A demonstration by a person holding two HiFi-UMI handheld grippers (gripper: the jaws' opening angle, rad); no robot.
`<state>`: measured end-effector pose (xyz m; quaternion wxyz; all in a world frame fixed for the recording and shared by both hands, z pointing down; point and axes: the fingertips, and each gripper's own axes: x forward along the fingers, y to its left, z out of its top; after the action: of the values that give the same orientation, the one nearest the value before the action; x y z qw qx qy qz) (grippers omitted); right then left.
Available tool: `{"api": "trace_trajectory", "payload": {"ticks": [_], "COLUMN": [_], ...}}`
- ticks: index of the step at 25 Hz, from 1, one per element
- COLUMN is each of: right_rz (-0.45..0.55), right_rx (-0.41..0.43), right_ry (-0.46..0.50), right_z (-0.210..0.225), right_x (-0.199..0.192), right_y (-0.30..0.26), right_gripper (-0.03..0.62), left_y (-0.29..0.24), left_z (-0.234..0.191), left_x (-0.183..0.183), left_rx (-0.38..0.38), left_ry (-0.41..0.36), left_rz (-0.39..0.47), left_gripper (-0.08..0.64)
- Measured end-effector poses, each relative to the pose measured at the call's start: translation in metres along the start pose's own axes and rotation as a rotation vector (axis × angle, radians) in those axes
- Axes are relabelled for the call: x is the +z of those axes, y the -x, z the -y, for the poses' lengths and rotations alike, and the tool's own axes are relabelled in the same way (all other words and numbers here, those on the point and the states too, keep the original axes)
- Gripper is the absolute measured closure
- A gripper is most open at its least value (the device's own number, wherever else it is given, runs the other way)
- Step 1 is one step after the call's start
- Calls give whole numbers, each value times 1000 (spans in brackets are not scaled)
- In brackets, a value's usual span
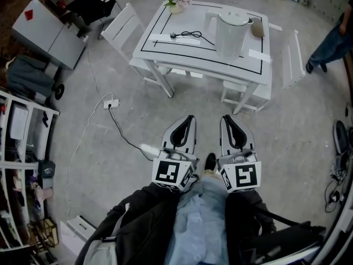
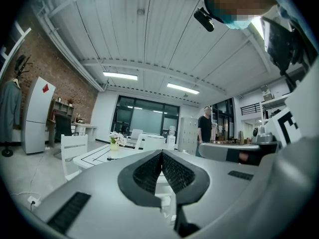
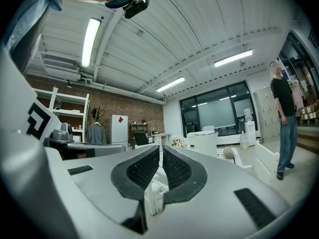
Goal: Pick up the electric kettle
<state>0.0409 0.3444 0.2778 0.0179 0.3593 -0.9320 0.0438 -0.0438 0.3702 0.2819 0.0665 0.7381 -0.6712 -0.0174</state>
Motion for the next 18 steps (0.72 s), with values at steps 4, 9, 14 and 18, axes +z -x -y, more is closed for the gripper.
{"api": "trace_trajectory", "payload": {"ticks": [4,9,14,18], "right_rz": [20,48,58,52], "right_rx": [14,38,64,87], "right_ry": [7,19,21,21], "right_z": [19,41,53,54], "right_x": [10,20,24,24], "right_y": [-15,-32,-54,-73], "right_gripper": [574,574,574,574], "left_y": [-24,-53,-70,-81], "left_z": [3,6,-3,-16], "left_x": [11,21,23,22], "left_rx": [3,14,45,64], "left_ry": [-17,-33,-32,-23], "left_rz": [16,43,47,41], "left_gripper": [555,555,555,555]}}
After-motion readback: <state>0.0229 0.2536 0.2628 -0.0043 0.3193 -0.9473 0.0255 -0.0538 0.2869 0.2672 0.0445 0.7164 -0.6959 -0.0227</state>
